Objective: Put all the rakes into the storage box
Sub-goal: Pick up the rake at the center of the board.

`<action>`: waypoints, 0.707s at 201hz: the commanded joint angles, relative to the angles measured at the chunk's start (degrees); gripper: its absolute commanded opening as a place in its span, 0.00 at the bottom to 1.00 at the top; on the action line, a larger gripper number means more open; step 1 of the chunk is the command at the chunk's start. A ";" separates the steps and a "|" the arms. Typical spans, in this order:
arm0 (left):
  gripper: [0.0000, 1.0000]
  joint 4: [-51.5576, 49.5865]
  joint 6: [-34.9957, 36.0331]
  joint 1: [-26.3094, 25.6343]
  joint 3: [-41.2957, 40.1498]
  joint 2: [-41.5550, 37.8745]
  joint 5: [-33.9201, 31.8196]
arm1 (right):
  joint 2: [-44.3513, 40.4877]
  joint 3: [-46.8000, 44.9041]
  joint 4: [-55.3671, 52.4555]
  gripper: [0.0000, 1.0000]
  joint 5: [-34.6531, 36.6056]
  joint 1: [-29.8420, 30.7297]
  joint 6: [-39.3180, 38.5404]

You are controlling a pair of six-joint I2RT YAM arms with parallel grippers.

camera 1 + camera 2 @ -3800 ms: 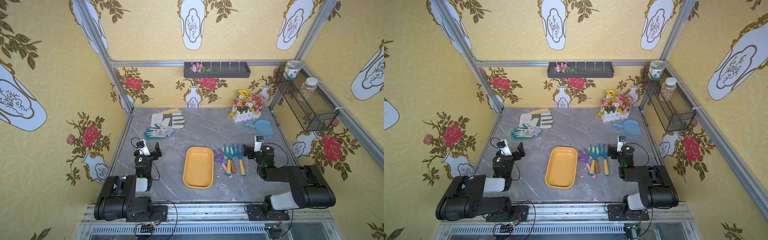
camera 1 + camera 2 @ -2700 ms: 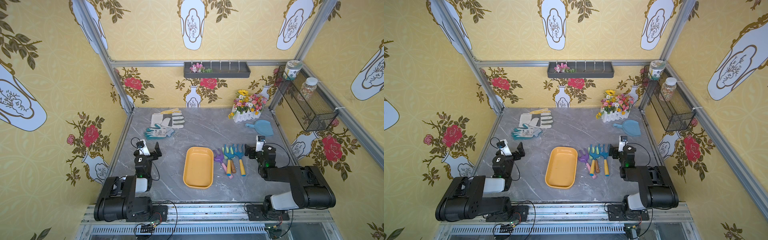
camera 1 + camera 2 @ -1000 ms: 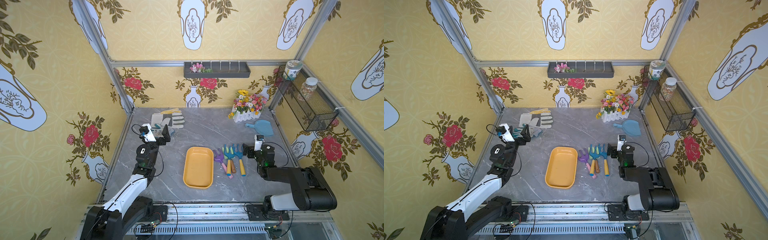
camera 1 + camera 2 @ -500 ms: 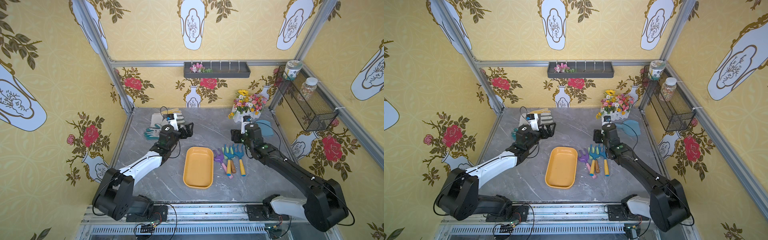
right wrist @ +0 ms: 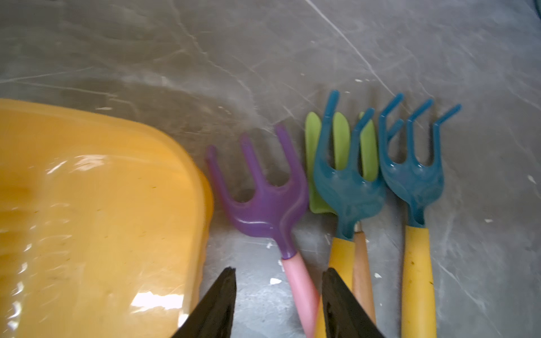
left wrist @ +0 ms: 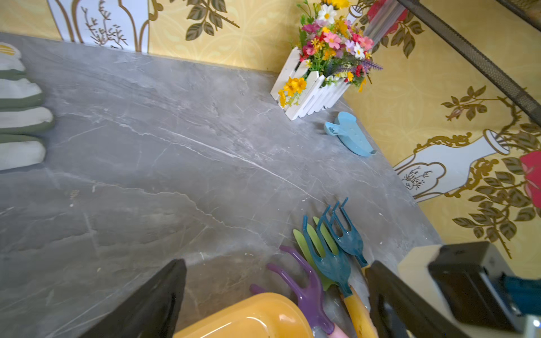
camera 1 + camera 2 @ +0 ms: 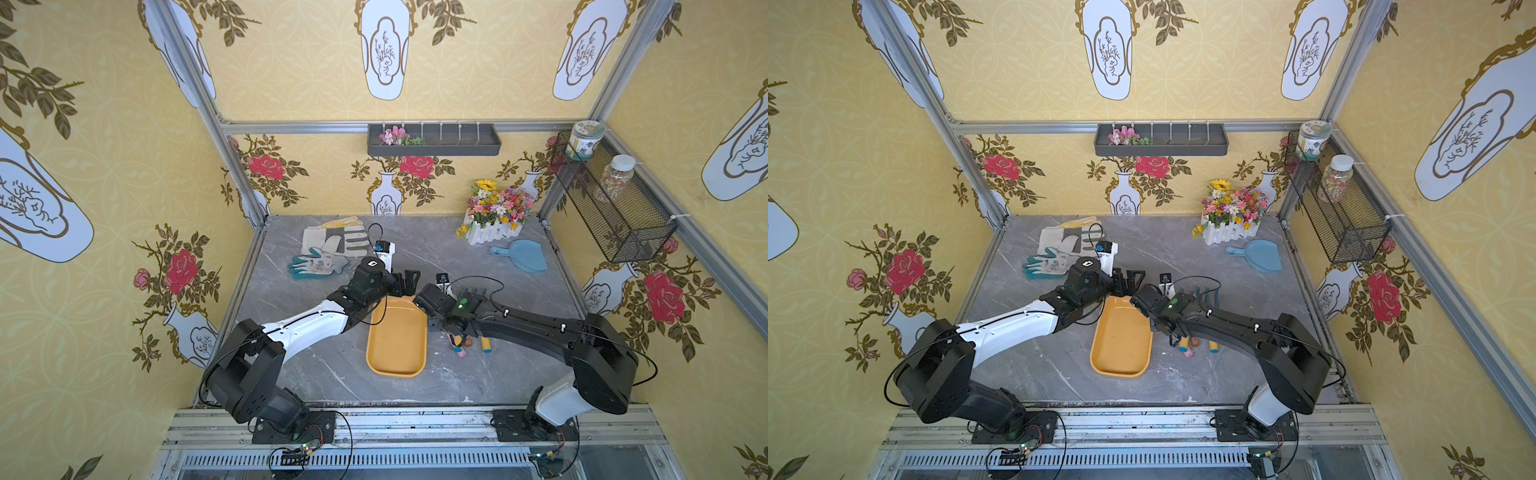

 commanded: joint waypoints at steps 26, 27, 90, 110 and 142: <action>1.00 0.02 -2.50 -0.74 -1.17 -1.60 -0.97 | 0.67 -2.00 -2.93 0.51 4.98 0.13 11.69; 1.00 -0.07 -2.52 -0.74 -1.19 -1.63 -1.03 | 0.70 -2.04 -2.92 0.51 4.98 0.08 11.76; 1.00 -3.33 -1.01 -0.75 -1.13 -3.55 -2.86 | 1.15 -4.99 -0.10 0.50 0.72 -3.92 13.84; 1.00 -3.94 -0.08 -0.74 -1.42 -4.41 -3.11 | 0.24 -6.94 1.99 0.50 -1.07 -4.90 13.58; 1.00 -4.21 0.52 -0.74 -1.89 -5.33 -3.21 | 1.02 -8.38 4.24 0.47 -4.03 -5.51 13.50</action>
